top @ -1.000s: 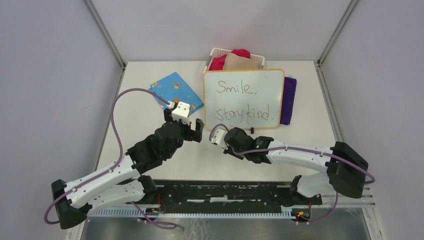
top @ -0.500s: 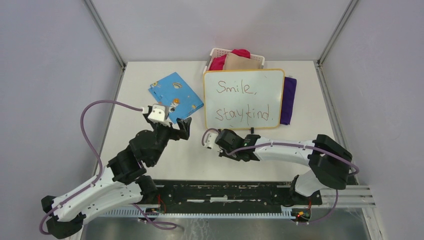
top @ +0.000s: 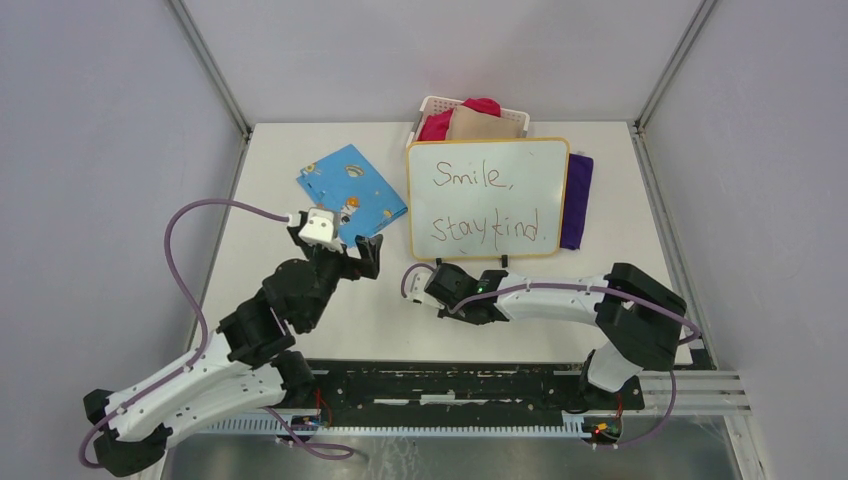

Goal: Write a sentence on the whiteboard
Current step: Place the whiteboard marker at the center of the board.

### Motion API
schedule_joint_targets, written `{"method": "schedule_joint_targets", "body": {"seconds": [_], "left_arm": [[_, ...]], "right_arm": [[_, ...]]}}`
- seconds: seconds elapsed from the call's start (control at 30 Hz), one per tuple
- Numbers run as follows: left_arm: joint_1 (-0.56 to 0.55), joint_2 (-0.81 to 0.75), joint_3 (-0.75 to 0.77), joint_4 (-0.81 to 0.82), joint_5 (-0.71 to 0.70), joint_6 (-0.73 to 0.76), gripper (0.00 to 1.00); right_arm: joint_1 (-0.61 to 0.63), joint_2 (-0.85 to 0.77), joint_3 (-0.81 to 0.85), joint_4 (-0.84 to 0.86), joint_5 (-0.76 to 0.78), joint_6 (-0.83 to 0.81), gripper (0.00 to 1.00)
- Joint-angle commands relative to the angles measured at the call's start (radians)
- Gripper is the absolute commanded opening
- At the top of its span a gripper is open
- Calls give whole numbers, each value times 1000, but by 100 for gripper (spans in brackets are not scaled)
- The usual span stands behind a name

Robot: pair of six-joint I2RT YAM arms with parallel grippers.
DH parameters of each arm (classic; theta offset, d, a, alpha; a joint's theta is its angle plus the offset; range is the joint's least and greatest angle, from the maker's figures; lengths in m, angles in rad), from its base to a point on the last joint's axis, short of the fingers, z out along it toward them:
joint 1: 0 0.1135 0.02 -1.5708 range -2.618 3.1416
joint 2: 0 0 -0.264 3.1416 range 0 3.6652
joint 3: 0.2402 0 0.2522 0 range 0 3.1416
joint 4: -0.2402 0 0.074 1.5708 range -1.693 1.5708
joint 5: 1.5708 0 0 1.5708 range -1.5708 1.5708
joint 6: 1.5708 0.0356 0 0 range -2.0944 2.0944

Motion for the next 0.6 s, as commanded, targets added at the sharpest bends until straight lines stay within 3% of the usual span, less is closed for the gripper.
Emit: {"method": "schedule_joint_targets", "body": {"seconds": [0.0,0.57], "left_arm": [[0,24,17,22,-9,43,100],[0,38,20,15,19,42,100]], "right_arm": [[6,0,29,-16,35,-10,2],[4,40,9,21,2,4,12]]}}
